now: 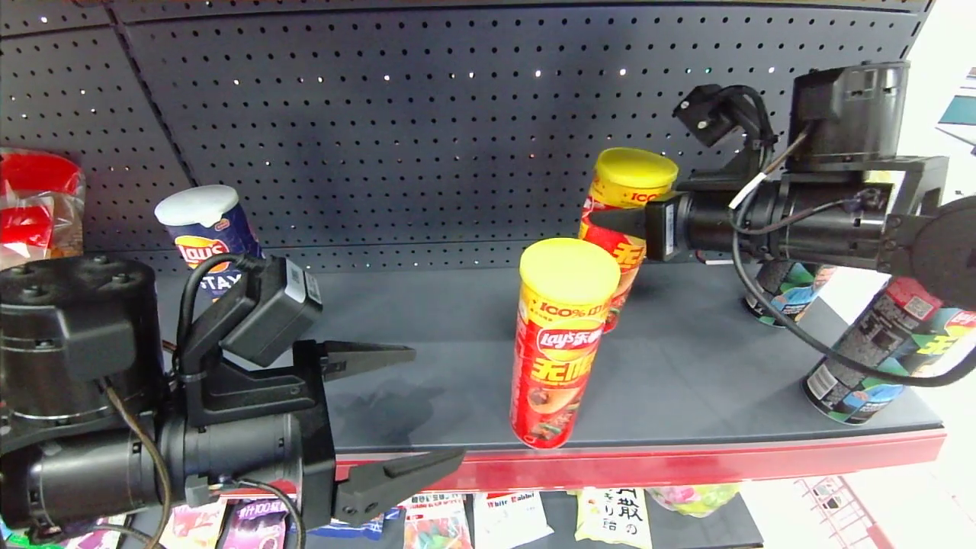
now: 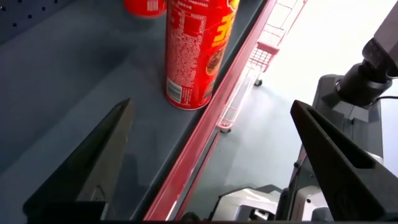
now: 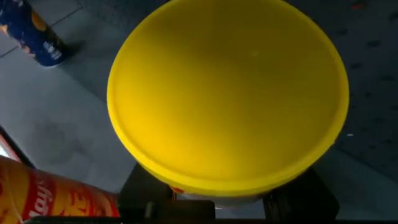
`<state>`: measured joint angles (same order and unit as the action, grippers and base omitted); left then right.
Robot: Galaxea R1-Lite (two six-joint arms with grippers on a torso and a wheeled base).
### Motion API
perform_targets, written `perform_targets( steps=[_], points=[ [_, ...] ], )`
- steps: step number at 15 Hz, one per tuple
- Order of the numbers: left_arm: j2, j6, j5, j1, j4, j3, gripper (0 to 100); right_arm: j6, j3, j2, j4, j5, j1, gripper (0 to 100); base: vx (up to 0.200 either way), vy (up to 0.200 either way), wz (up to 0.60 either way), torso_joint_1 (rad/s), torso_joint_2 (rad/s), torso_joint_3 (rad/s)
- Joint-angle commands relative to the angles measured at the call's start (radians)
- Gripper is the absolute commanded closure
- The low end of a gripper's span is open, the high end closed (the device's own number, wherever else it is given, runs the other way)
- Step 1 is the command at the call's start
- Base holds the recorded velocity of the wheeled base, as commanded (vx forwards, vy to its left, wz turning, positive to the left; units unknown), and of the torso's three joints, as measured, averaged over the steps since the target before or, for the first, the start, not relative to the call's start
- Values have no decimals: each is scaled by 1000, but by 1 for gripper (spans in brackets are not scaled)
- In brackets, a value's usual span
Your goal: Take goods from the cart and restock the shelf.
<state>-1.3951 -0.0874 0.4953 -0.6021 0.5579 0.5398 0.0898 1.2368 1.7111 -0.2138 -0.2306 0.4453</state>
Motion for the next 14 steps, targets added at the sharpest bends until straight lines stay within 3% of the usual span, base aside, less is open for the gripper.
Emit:
perform_targets(
  steps=[1, 14],
  points=[
    [1, 2, -4, 1, 0, -1, 0, -1, 6, 42, -1, 1, 16, 100, 0, 0, 0, 0, 0, 0],
    [5, 12, -12, 1, 2, 0, 0, -16, 24, 99, -50, 2, 65, 100, 0, 0, 0, 0, 0, 0]
  ],
)
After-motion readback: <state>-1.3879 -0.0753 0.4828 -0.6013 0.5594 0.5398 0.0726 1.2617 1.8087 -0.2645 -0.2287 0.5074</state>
